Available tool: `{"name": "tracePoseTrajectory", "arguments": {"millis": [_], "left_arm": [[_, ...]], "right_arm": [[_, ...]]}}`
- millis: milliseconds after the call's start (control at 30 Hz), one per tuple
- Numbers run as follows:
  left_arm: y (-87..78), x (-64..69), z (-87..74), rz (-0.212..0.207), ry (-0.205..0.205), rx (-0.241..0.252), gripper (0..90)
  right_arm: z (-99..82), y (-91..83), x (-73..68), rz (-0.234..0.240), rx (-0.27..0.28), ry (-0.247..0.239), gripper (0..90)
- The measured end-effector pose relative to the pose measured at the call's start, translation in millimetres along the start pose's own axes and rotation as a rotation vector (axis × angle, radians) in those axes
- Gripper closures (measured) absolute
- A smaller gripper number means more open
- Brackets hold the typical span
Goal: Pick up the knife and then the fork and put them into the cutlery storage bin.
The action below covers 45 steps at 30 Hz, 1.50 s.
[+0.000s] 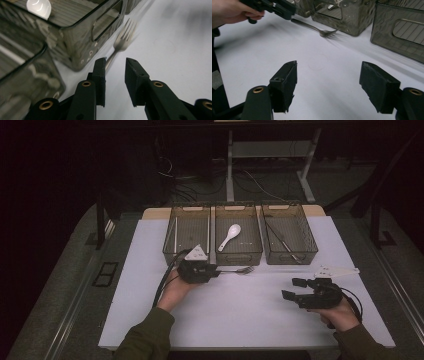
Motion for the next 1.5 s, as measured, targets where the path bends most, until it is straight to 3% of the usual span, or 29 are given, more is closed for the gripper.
{"name": "tracePoseTrajectory", "arguments": {"millis": [133, 267, 633, 767, 1000, 1200, 1233, 1267, 1300, 1500], "left_arm": [[17.5, -1.9, 4.5, -0.033, 0.014, -0.031, 71.8], [32.7, -3.8, 6.0, -0.032, 0.037, -0.059, 72.5], [51.2, -8.0, 7.6, -0.048, 0.047, -0.078, 76.2], [52.3, -9.5, 5.9, -0.048, 0.038, -0.087, 77.8], [50.1, -6.5, 4.5, -0.105, 0.003, -0.113, 81.4], [49.1, -0.6, 4.8, -0.134, 0.035, -0.144, 83.6], [49.1, -0.5, 4.9, -0.136, 0.039, -0.146, 83.6], [49.0, 1.0, 4.6, -0.138, 0.018, -0.148, 83.8], [49.4, -0.6, 5.2, -0.139, 0.036, -0.148, 84.0], [49.0, 3.8, 5.8, -0.129, 0.021, -0.16, 84.6]], "right_arm": [[0.0, -0.2, 0.6, -0.001, 0.002, 0.005, 30.1], [0.0, -0.4, 0.6, 0.0, 0.003, 0.003, 30.2], [-0.4, 0.2, 0.1, 0.008, 0.002, -0.007, 30.2], [-0.1, -0.2, 0.2, 0.009, 0.005, -0.006, 30.2], [0.2, -1.0, 0.6, 0.009, 0.008, -0.004, 30.2], [0.4, -1.7, 0.5, 0.011, 0.009, 0.0, 30.2], [0.4, -1.6, 0.5, 0.011, 0.008, 0.0, 30.2], [0.3, -1.4, 0.7, 0.011, 0.008, -0.003, 30.2], [0.3, -1.2, 0.7, 0.01, 0.007, -0.004, 30.2], [0.4, -1.2, 0.5, 0.01, 0.007, -0.004, 30.3]]}}
Point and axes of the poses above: each handheld gripper's, and its own axes: y roughly forward along the jaws, z roughly out of its top, x roughly to its right, the point moved 3 cm from there along y, roughly forward along the jaws, and after that the axes turned 1 degree about -z, right-handed, at the moved point
